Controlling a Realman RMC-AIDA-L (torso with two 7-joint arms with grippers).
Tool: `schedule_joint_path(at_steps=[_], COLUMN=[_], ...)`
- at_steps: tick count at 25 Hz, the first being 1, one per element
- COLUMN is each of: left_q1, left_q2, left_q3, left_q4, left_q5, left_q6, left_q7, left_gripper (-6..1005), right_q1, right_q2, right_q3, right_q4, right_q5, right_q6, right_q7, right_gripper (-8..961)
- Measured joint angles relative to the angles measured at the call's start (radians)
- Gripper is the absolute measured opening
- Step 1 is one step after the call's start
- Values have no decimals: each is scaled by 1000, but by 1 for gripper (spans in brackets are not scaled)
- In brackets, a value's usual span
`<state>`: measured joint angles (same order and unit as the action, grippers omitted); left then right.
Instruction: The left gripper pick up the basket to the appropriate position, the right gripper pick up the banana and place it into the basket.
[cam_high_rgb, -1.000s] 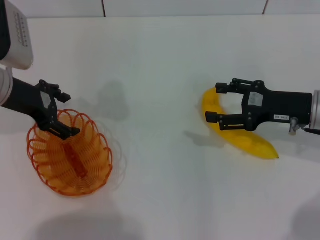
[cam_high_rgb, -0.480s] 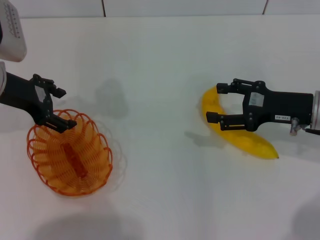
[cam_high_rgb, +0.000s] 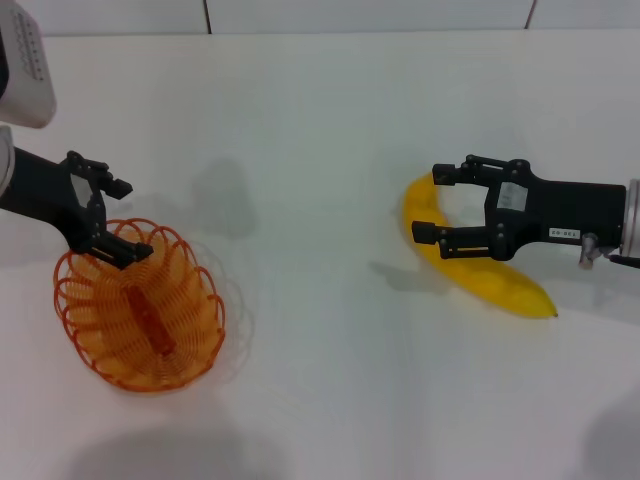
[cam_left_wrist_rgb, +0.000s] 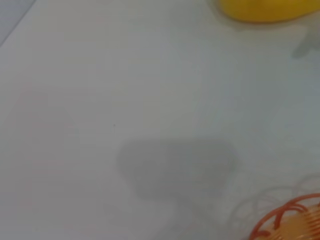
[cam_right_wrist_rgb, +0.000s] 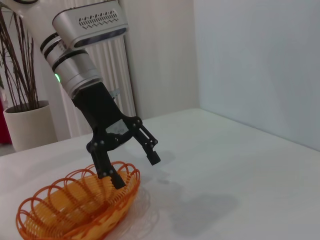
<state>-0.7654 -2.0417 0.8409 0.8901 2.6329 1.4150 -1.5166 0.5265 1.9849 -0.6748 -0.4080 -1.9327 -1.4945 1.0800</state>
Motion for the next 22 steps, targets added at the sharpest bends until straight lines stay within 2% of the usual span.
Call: schedule_joint_path(at_steps=[15, 20, 22], left_q1=[7, 5, 5], left_q2=[-3, -3, -3], left_q3=[34, 45, 47], left_q4=[0, -1, -3], left_q5=[-11, -17, -17], left_q6=[-13, -20, -23], left_q7=[-4, -9, -11], left_gripper=[886, 752, 663], right_q1=[0, 2, 3], right_q2=[2, 3, 3], right_q3=[0, 0, 0], right_q4=[0, 0, 0], right_q5=[0, 0, 0], right_q6=[2, 2, 2], right_q7=[0, 0, 0], right_gripper=[890, 890, 890])
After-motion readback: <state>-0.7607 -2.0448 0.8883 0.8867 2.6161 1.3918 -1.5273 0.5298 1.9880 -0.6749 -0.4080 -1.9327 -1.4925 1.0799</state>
